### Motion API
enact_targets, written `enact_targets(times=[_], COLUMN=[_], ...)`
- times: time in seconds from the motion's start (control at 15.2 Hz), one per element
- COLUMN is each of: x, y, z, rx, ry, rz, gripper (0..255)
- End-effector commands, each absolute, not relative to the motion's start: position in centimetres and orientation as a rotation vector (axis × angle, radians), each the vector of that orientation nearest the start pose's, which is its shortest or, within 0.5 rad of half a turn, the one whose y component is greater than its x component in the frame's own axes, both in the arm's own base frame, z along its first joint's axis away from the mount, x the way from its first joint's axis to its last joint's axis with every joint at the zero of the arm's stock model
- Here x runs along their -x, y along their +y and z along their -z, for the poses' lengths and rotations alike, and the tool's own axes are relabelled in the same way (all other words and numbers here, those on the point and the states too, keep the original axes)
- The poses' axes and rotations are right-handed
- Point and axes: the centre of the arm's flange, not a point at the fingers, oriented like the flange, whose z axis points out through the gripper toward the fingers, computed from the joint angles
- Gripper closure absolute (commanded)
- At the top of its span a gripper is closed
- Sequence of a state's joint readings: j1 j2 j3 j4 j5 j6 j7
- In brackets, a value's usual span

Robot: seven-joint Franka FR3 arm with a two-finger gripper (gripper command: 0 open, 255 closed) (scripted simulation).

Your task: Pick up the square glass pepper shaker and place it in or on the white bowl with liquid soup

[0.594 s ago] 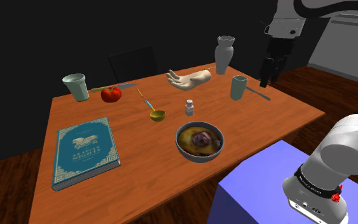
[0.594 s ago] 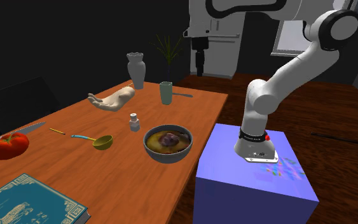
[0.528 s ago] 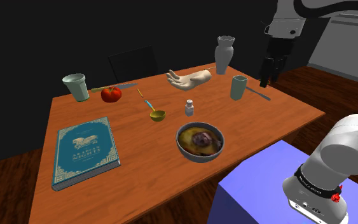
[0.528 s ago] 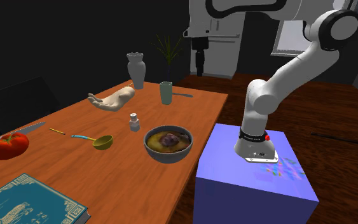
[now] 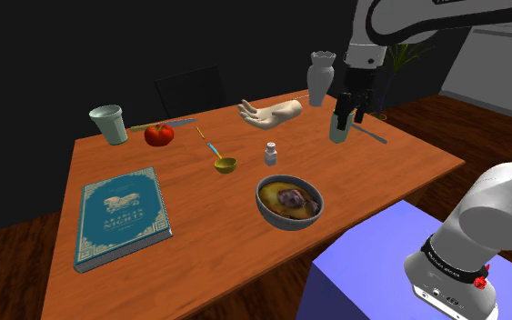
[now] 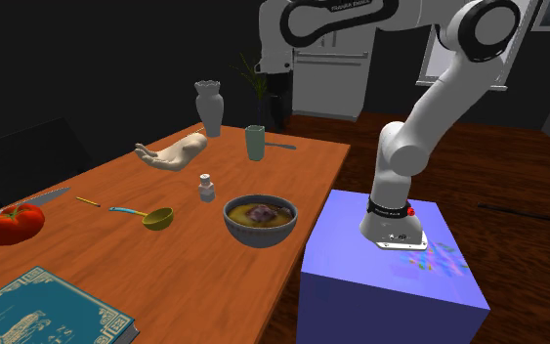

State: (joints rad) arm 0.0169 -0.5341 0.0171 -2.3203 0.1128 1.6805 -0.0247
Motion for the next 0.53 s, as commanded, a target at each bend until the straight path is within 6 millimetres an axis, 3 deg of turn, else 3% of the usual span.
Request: enact_targets(times=[0.0,0.46], x=[-40.1,-48.0], y=[3.3,5.7], z=[-51.5,-46.8], rx=[3.029,3.009], ry=[-0.05,-0.029], rz=[-0.169,-0.201], gripper=[0,0])
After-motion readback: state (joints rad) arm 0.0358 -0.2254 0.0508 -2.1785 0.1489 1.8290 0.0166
